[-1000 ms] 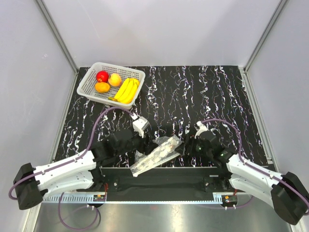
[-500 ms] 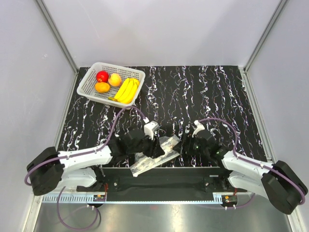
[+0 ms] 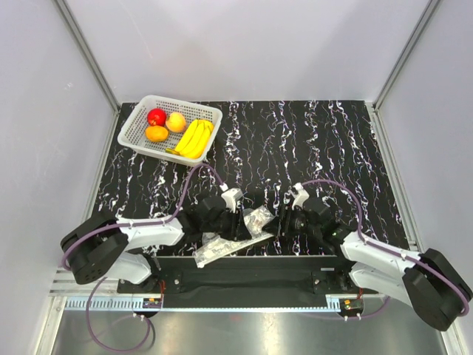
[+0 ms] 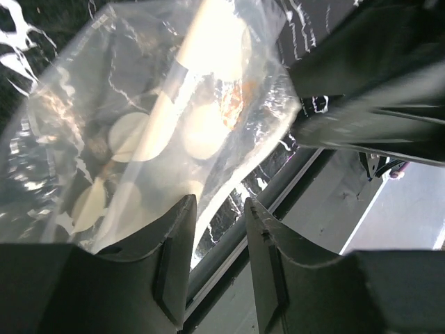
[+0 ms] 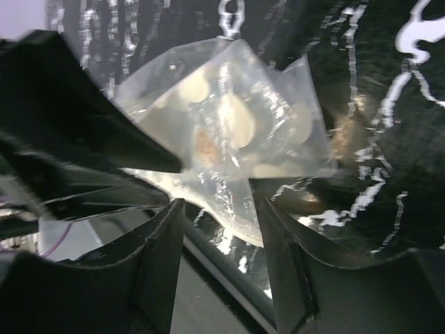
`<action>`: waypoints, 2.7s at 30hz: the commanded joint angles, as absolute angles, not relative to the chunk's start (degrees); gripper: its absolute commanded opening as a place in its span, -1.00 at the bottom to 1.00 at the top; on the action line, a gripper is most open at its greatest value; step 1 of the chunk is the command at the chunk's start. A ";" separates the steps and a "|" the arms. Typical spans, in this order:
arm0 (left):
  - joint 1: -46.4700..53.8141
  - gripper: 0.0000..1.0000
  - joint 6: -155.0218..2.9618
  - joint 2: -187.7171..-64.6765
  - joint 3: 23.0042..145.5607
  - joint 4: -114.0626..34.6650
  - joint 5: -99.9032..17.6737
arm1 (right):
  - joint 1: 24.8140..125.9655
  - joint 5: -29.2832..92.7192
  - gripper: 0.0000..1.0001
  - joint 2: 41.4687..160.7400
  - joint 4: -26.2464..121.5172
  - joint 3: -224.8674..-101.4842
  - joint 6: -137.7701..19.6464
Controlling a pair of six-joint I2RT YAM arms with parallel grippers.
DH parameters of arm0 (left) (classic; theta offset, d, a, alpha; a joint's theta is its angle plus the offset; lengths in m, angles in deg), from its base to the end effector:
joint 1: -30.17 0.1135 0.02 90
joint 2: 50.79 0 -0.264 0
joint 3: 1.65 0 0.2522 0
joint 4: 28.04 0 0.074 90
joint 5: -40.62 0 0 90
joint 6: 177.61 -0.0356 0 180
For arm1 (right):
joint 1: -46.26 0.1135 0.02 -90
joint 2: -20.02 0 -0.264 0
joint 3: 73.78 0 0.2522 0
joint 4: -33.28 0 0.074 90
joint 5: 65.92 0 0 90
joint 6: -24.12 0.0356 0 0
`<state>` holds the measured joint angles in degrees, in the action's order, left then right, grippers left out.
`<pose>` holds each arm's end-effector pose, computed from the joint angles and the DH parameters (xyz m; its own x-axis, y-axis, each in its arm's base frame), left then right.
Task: Place the food in the zip-top bag and seal the zipper
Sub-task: Pick up the zipper food storage bag at the center of the board.
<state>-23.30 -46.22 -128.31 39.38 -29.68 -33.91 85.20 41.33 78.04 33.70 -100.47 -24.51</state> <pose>0.1417 -0.2073 0.1544 -0.8703 0.1044 -0.4812 0.4317 0.6319 -0.6437 0.1392 0.1260 0.1495 -0.8335 0.1380 -0.5350 -0.3271 0.6571 0.6791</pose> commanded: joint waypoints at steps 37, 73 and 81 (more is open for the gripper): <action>-22.47 0.58 -63.69 -106.52 51.04 -46.19 -39.09 | 85.11 32.45 -1.00 79.09 85.94 -137.79 -14.99; -28.63 0.69 -109.58 -99.12 42.35 -28.97 -44.19 | 85.02 29.53 -1.00 79.53 100.74 -160.05 -6.37; -29.77 0.59 -110.46 -103.26 44.54 -28.88 -46.21 | 85.11 30.32 -1.00 79.44 99.95 -159.53 -5.94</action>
<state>-29.36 -109.02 -102.76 41.98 -32.70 -46.02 85.16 30.75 80.03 100.49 -158.17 -6.79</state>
